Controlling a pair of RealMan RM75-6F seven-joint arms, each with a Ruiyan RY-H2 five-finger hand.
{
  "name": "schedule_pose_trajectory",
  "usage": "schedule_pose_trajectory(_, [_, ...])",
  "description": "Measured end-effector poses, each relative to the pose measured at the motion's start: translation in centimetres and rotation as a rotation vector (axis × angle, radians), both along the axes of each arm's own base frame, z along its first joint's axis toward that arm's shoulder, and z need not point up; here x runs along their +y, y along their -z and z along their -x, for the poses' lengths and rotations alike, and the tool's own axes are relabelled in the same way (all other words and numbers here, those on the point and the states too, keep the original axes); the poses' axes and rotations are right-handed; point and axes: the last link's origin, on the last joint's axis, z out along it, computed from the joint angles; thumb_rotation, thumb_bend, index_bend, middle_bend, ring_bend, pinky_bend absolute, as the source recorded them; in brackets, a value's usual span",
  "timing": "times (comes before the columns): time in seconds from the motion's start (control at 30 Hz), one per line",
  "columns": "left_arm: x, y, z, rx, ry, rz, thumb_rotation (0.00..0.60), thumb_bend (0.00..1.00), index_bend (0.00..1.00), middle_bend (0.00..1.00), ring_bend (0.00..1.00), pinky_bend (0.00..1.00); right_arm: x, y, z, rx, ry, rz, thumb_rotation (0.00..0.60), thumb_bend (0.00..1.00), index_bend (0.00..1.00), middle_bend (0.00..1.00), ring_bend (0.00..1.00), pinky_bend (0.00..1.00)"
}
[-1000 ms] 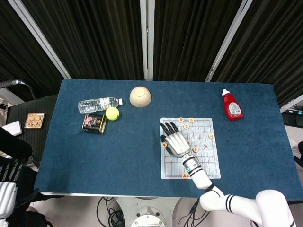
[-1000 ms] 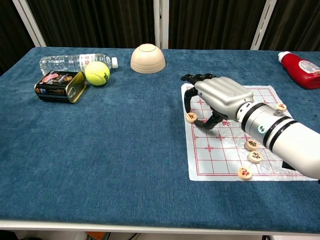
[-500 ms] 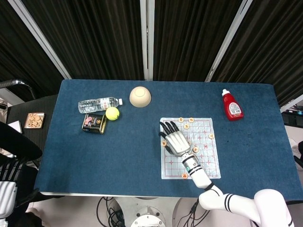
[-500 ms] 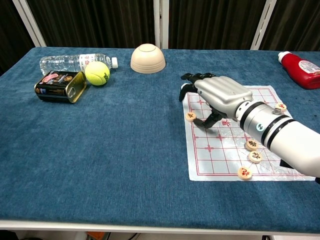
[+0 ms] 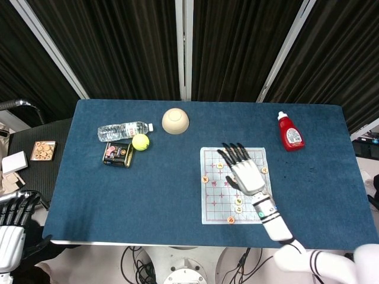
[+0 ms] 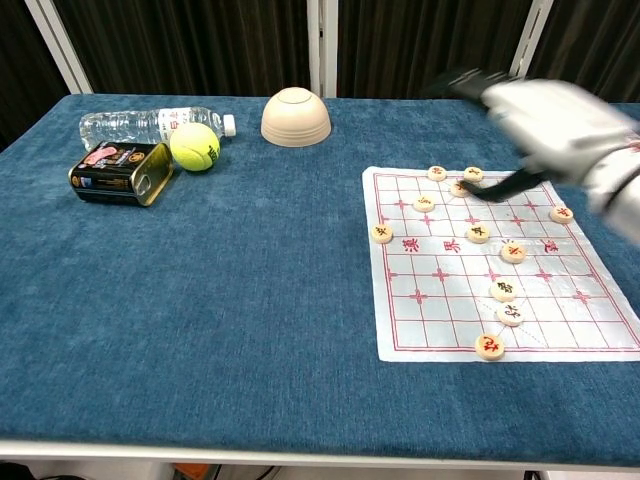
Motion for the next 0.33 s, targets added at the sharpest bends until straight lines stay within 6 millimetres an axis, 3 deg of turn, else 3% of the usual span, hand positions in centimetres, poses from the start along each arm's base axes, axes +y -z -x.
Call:
schedule_pose_trajectory(0.17, [0.3, 0.4, -0.5, 0.016, 0.012, 0.013, 0.6, 0.12, 0.09, 0.07, 0.0, 0.0, 4.8, -6.6, 5.6, 0.01, 0.059, 0.119, 0.6, 0.22, 0.0, 0.0, 0.0, 0.0])
schedule_pose_trajectory(0.23, [0.5, 0.5, -0.7, 0.025, 0.017, 0.017, 0.6, 0.12, 0.09, 0.07, 0.0, 0.0, 7.2, -8.5, 7.8, 0.005, 0.098, 0.148, 0.6, 0.22, 0.0, 0.0, 0.0, 0.0])
schedule_pose_trajectory(0.33, [0.8, 0.7, -0.9, 0.038, 0.022, 0.016, 0.6, 0.12, 0.09, 0.07, 0.0, 0.0, 10.1, -9.9, 10.5, -0.005, 0.164, 0.157, 0.6, 0.22, 0.0, 0.0, 0.0, 0.0])
